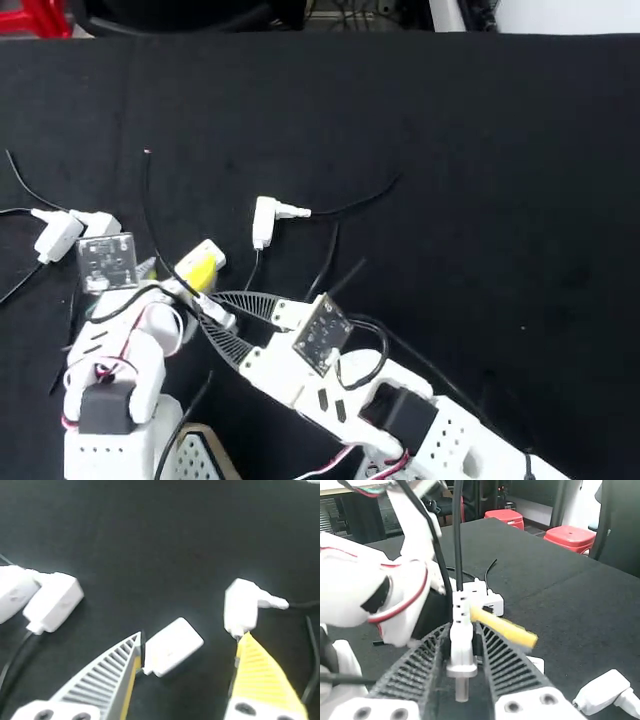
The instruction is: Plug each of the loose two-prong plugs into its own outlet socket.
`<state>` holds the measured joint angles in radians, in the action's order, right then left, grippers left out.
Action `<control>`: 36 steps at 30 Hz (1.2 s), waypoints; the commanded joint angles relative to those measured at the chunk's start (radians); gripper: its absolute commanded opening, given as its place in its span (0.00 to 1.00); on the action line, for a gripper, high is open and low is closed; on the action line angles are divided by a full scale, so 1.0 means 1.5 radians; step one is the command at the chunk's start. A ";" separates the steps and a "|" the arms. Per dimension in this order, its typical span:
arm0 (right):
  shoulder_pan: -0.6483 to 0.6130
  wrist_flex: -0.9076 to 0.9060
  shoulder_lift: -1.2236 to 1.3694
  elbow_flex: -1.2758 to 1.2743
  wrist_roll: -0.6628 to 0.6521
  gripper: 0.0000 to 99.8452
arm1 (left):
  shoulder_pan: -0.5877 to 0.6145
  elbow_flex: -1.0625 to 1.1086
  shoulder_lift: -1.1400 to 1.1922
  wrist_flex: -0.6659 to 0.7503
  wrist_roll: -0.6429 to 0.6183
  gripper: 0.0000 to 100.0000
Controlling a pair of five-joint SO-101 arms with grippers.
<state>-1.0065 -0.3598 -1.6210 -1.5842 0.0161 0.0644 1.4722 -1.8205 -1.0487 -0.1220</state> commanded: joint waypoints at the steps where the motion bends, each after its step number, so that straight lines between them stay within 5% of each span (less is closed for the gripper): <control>1: 0.006 0.020 -0.009 0.003 0.010 0.01 | -0.037 -0.005 -0.001 0.020 -0.008 0.30; 6: -0.041 0.020 -0.009 -0.013 0.035 0.01 | -0.053 -0.007 -0.001 0.024 -0.028 0.30; 21: 0.014 0.020 -0.003 -0.033 0.033 0.01 | 0.035 -0.085 -0.002 -0.029 -0.092 0.30; 28: 0.015 0.016 -0.003 -0.033 0.033 0.01 | -0.049 -0.211 -0.002 -0.086 -0.155 0.30; 36: 0.017 0.016 -0.003 -0.034 0.033 0.01 | -0.147 -0.207 -0.002 -0.123 -0.054 0.30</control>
<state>-1.0035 -0.3429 -1.6210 -1.6379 0.0621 -0.1274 1.2083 -1.8251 -1.2252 -0.2432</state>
